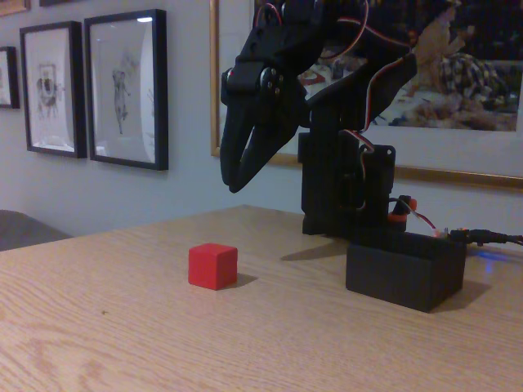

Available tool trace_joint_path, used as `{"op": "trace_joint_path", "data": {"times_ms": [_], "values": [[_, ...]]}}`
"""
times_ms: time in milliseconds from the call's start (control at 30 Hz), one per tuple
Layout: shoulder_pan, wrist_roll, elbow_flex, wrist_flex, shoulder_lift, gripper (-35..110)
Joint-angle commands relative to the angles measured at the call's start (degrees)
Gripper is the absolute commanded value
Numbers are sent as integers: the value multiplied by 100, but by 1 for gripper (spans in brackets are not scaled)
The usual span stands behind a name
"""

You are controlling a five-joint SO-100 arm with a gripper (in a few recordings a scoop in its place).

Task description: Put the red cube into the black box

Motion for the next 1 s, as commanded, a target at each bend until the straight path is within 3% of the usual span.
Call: {"op": "trace_joint_path", "data": {"times_ms": [0, 400, 567, 733, 967], "values": [[176, -281, 0, 44, 237, -16], [246, -132, -229, 185, 88, -16], [439, 44, -844, 396, -844, 4], [457, 62, -800, 281, -940, 3], [712, 237, -1090, 114, -1925, 20]]}}
